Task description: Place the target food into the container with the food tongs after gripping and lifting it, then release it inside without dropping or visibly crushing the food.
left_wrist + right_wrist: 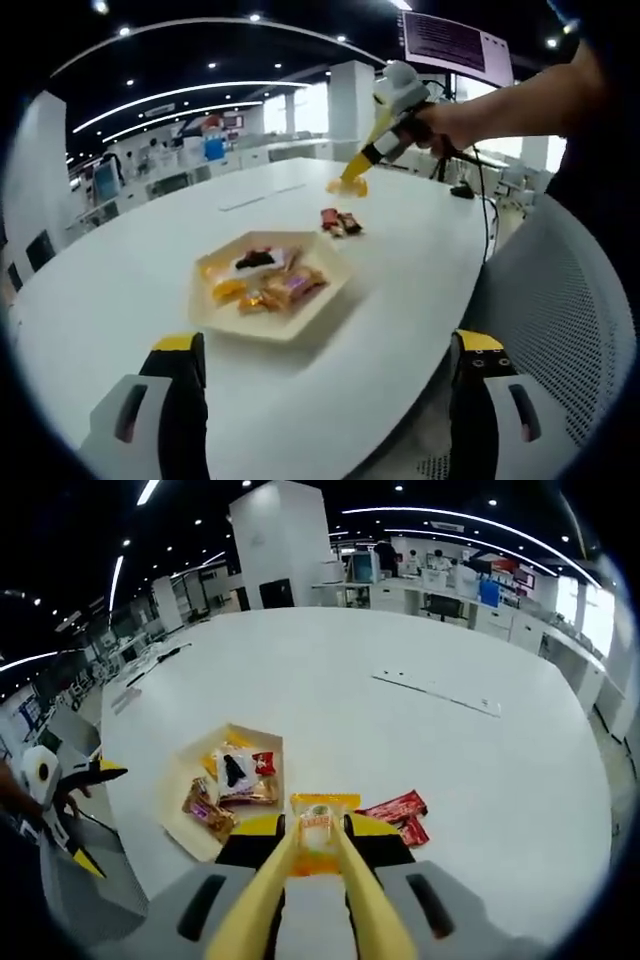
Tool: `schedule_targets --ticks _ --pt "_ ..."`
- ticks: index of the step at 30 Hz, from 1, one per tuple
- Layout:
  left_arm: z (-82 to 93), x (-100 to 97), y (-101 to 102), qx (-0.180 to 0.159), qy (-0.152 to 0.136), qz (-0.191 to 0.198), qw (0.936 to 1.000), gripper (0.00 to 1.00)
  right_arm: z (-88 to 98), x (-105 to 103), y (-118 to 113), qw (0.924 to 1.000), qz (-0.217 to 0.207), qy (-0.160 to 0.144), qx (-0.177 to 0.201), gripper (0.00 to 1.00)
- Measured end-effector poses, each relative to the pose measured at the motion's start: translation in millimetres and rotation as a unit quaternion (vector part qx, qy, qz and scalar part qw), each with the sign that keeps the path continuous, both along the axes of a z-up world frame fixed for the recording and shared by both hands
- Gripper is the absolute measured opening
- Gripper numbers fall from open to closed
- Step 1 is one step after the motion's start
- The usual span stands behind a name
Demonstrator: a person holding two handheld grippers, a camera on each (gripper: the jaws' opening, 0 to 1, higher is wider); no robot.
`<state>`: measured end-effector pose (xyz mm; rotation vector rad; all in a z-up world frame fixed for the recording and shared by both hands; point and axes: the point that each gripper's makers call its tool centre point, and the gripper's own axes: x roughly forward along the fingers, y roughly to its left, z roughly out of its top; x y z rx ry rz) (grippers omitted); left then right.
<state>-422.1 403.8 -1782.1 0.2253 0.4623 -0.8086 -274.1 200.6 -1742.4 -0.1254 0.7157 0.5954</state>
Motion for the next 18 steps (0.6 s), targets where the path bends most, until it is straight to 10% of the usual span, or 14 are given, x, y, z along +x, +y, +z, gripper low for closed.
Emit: schedule_targets --ticks 18 --pt "-5.2 0.1 3 -0.012 0.025 0.013 0.9995 0.98 14.7 5 39 0.9994 0.024 -0.009 0.023 0.22"
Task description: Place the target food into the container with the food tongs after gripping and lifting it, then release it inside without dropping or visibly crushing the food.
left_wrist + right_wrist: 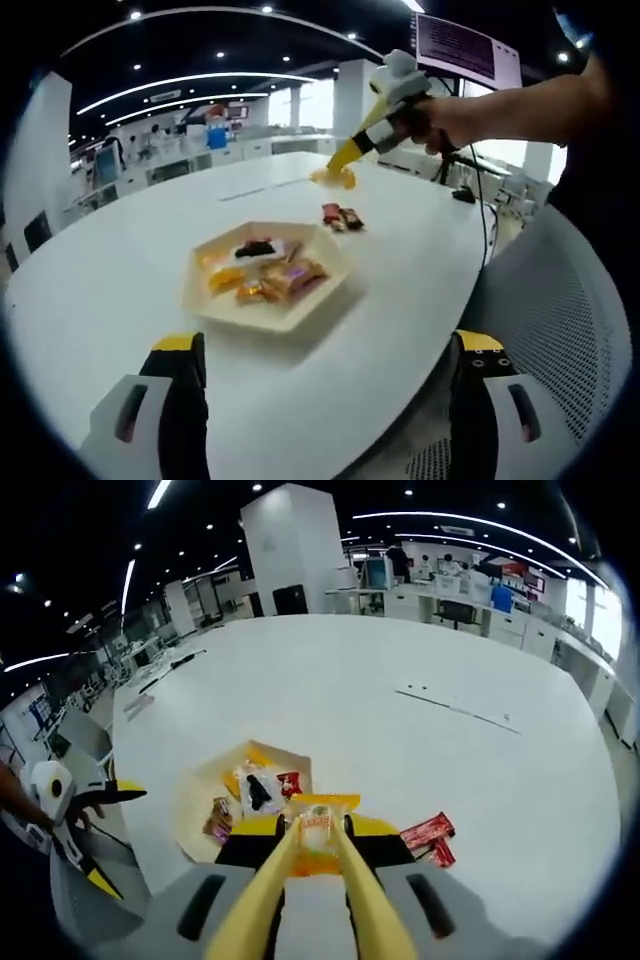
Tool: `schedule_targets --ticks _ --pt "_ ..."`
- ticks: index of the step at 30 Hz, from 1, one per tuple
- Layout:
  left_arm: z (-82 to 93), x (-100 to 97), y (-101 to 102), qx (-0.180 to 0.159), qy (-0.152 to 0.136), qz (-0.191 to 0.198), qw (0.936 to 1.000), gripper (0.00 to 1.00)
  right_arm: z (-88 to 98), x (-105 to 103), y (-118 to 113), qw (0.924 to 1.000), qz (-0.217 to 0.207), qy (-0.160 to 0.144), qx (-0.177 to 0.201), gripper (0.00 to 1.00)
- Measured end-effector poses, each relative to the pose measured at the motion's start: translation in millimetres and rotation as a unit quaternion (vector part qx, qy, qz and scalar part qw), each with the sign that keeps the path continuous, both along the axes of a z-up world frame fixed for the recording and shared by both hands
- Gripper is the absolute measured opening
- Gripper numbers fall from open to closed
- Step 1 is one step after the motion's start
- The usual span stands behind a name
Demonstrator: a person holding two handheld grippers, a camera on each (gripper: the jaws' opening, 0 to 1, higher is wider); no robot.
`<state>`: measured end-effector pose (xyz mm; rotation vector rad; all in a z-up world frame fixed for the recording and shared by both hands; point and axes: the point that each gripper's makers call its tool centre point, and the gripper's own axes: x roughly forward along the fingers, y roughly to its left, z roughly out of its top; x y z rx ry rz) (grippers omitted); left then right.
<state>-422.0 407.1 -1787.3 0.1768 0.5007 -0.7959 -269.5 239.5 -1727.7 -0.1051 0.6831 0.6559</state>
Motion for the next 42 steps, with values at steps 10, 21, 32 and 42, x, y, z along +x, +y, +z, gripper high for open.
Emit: schedule_targets --ticks 10,21,32,42 --pt "-2.8 -0.2 2 0.005 0.003 0.004 1.0000 0.98 26.3 4 41 0.9989 0.045 -0.012 0.000 0.23" --pt "-3.1 0.8 4 0.010 0.001 0.005 0.9999 0.98 42.2 5 101 0.9951 0.097 -0.017 0.002 0.23" --pt "-3.9 1.7 5 0.012 0.001 0.006 0.9999 0.98 51.1 -8 129 0.9920 0.125 -0.016 0.007 0.23" --pt "-4.6 1.2 5 0.017 0.002 0.003 0.9998 0.98 48.9 -16 138 0.9908 0.134 -0.013 0.006 0.23"
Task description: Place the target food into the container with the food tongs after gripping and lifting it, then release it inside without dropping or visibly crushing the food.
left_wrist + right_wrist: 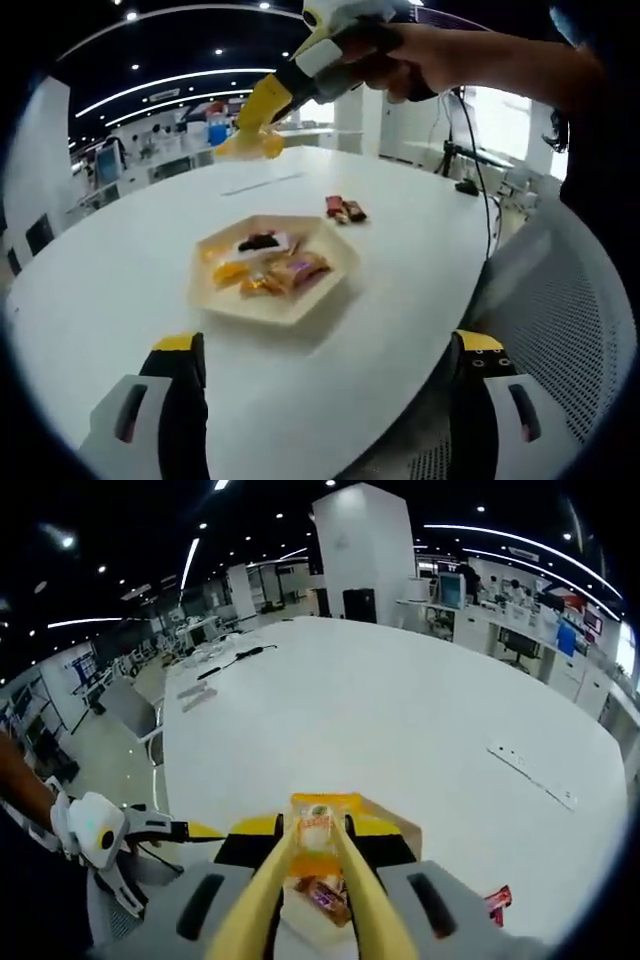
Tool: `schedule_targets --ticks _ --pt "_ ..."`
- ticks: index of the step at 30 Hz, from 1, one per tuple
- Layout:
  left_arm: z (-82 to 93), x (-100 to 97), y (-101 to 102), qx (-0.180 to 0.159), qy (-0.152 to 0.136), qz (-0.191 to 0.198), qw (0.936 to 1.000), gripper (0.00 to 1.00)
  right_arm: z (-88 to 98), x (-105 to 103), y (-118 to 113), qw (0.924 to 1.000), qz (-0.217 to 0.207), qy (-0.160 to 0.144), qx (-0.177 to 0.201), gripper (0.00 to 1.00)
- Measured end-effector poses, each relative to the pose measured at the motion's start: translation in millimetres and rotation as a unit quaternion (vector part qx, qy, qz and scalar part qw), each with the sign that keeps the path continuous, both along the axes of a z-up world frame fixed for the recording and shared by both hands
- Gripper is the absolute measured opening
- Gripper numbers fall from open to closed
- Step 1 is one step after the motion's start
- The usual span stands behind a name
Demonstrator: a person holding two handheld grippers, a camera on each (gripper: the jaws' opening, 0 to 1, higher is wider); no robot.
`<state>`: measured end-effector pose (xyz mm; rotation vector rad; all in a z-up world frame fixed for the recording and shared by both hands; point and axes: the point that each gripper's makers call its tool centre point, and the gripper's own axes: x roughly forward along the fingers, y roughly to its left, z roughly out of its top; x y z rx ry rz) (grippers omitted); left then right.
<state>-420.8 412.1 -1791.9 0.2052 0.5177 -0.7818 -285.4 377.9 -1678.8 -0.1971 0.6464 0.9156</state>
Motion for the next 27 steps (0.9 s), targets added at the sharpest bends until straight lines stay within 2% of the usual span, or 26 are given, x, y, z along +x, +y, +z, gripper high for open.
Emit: schedule_targets --ticks 15,27 --pt "-1.2 3.2 5 0.002 0.001 0.013 0.9999 0.98 -6.4 -5 13 0.9998 0.018 0.007 -0.002 0.23" --pt "-1.3 2.6 4 0.003 0.002 0.012 0.9999 0.98 -12.4 -9 12 0.9996 0.024 0.007 -0.008 0.24"
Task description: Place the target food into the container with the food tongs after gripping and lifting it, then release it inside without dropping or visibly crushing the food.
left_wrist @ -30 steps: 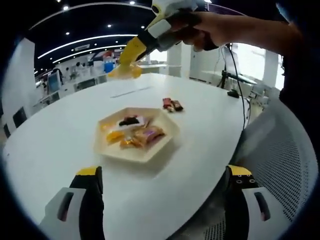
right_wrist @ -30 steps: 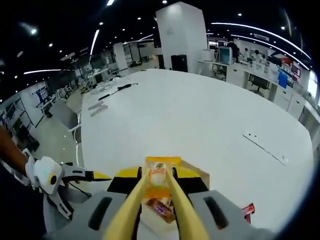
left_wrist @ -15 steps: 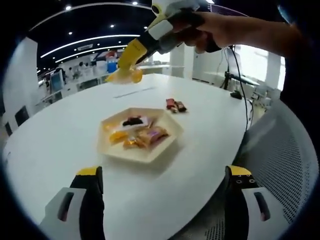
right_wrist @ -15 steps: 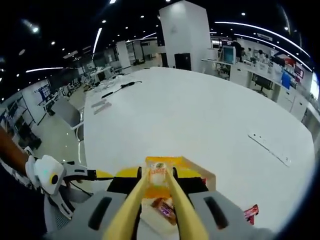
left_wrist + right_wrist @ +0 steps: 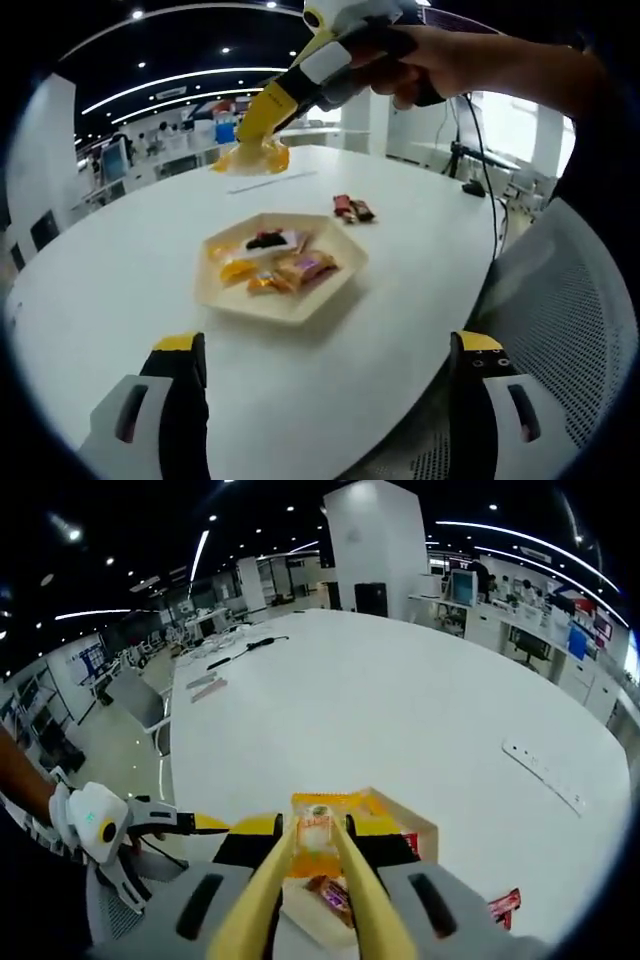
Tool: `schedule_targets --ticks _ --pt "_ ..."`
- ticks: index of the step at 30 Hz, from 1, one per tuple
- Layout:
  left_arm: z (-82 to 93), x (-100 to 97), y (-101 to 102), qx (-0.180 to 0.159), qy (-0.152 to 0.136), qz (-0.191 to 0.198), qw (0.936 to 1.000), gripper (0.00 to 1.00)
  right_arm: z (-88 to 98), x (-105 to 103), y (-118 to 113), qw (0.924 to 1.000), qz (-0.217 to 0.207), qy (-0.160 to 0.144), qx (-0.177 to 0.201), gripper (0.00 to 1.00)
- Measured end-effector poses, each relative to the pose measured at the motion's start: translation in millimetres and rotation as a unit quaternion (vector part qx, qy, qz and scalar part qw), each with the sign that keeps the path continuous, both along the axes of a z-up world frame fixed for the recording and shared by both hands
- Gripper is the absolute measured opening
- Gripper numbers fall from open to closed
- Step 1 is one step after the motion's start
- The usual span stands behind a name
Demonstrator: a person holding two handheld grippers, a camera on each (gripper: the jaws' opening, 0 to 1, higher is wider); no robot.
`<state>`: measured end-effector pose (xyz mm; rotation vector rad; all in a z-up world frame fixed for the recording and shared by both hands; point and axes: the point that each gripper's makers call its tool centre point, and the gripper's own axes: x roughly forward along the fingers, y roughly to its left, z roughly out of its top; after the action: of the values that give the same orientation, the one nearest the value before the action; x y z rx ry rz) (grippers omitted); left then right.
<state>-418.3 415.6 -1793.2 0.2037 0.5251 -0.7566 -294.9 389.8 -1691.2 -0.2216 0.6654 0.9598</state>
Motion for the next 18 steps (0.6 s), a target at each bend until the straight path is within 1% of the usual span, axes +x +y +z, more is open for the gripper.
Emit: schedule_targets --ticks 5,7,9,11,12,15,18 --pt "-1.6 -0.1 0 -0.002 0.005 0.001 1.0000 0.98 0.3 -3 2 0.9999 0.008 -0.001 0.008 0.25" --pt "-2.3 1.2 2 -0.006 0.010 0.007 0.9999 0.97 0.5 -3 2 0.9999 0.010 -0.008 0.011 0.26" --pt "-2.5 0.9 2 -0.009 0.013 0.009 0.9998 0.98 0.0 -5 4 0.9998 0.012 -0.002 0.018 0.26" --pt "-2.5 0.0 0 -0.008 0.013 0.005 0.9999 0.98 -1.6 -5 3 0.9997 0.017 -0.009 0.013 0.27" --pt "-2.9 -0.4 0 -0.008 0.014 0.004 0.9999 0.98 -2.3 -6 3 0.9997 0.017 -0.007 0.013 0.27" --pt "-2.8 -1.0 0 -0.006 0.013 0.001 0.9999 0.97 -4.5 -2 -1 0.9998 0.011 -0.013 0.012 0.27" --pt "-3.5 -1.2 -1 -0.004 0.012 -0.001 0.9999 0.97 -2.3 4 -8 0.9996 0.002 -0.023 0.017 0.28"
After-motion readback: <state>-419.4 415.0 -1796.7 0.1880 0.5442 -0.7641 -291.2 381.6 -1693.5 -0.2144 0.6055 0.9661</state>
